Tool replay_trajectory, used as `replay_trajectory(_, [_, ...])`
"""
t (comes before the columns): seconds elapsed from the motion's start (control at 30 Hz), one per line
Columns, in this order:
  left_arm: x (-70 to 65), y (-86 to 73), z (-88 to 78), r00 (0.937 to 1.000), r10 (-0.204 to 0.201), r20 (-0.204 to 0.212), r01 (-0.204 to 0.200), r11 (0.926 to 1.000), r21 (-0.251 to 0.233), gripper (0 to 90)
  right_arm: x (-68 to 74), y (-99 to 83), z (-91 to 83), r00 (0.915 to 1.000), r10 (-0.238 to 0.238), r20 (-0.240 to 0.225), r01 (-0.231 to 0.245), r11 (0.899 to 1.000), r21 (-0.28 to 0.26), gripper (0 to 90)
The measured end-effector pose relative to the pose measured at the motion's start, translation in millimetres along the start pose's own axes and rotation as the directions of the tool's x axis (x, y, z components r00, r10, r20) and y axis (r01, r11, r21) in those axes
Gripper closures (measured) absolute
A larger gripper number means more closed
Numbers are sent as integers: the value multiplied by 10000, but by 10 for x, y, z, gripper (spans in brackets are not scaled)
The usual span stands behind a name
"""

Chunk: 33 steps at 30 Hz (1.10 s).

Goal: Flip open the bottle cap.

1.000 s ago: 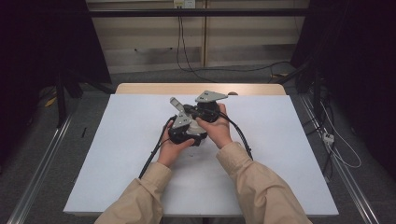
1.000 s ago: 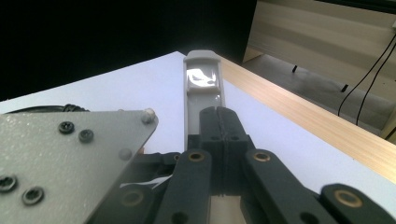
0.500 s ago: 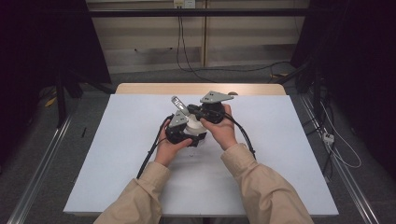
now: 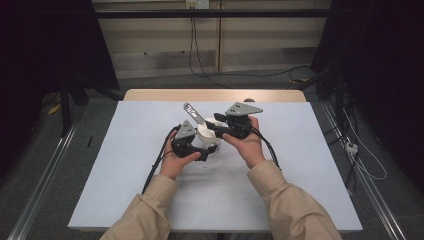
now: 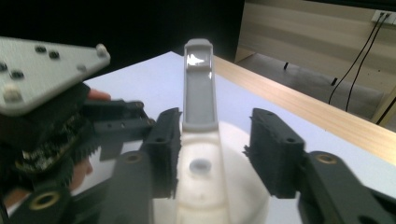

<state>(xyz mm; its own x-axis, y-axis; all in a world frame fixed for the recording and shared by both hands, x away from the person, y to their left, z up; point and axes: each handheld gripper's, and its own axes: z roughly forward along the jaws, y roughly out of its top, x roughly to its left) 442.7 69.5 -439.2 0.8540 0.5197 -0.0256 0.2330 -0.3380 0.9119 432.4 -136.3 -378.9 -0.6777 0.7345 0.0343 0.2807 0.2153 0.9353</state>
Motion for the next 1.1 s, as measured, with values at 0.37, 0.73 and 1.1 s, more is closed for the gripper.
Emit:
replay_trajectory(0.37, [29, -16, -235, 9997, -217, -59, 217, 9997, 115, 75, 5, -139, -203, 9996, 110, -241, -103, 9995, 311, 283])
replay_trajectory(0.73, [21, -44, -351, 9999, -107, -9, 108, 9995, 300, 74, -22, -333, -338, 9999, 26, -132, -15, 9970, 779, 189])
replay_trajectory(1.1, [36, -131, -552, 9998, -176, -101, 180, 9990, 416, 74, -47, -562, -533, 9999, 145, 53, -150, 9944, 1044, 145])
